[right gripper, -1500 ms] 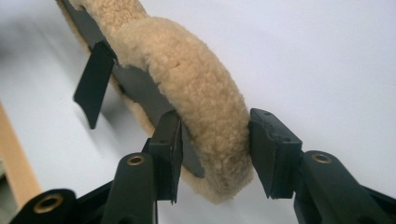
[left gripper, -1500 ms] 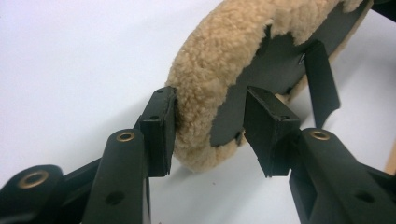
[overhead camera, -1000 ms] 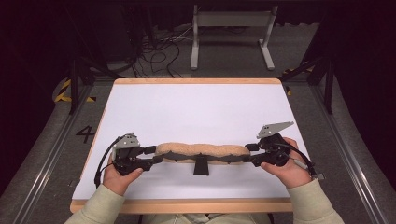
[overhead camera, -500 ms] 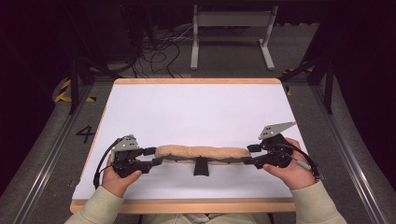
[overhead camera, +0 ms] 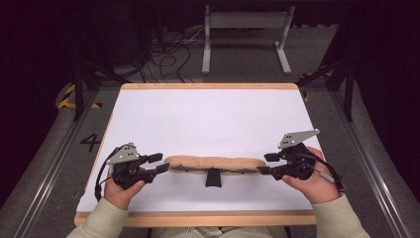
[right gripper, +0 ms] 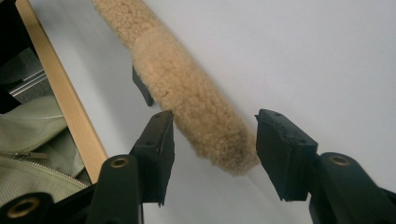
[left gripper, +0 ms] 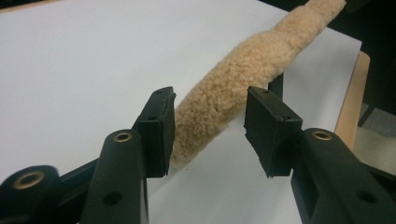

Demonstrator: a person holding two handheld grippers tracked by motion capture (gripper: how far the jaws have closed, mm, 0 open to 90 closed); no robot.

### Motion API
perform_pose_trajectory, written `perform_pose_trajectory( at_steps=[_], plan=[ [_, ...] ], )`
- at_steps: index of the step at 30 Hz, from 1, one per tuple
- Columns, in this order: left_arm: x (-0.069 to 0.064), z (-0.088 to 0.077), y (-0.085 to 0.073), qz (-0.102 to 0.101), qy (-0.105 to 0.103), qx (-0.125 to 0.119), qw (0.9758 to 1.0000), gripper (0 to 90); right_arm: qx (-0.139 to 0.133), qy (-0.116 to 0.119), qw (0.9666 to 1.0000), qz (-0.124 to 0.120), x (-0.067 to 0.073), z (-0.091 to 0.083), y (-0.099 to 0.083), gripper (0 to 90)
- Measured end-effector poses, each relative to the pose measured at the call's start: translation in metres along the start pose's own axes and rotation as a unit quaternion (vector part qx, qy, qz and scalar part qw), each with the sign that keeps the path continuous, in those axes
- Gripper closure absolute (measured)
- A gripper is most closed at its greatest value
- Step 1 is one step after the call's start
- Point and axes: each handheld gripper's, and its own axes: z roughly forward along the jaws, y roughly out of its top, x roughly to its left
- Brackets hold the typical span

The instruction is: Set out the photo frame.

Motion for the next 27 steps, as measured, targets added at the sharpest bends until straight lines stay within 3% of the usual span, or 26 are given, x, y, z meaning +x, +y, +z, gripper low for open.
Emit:
perform_pose_trajectory(
  at_steps=[5,8,11,22,27],
  plan=[
    [0.004,-0.008,0.0,-0.006,0.022,-0.03,0.9993,58.6,-0.016,-0.008,0.9997,-0.017,0.005,-0.006,0.001,60.2],
    [0.008,-0.008,0.0,-0.022,0.045,-0.033,0.9982,60.2,-0.037,-0.023,0.9981,-0.043,0.01,-0.011,0.0,78.4],
    [0.011,-0.006,-0.001,-0.028,0.058,-0.033,0.9973,61.4,-0.042,-0.018,0.9975,-0.055,0.014,-0.012,-0.003,87.2],
    [0.012,-0.001,-0.002,-0.018,0.08,-0.034,0.9961,60.5,-0.016,-0.015,0.9976,-0.066,0.02,-0.002,-0.017,90.0],
    [0.014,-0.002,-0.003,-0.017,0.079,-0.031,0.9963,59.3,-0.006,-0.01,0.9977,-0.067,0.021,0.004,-0.023,90.0]
  ],
)
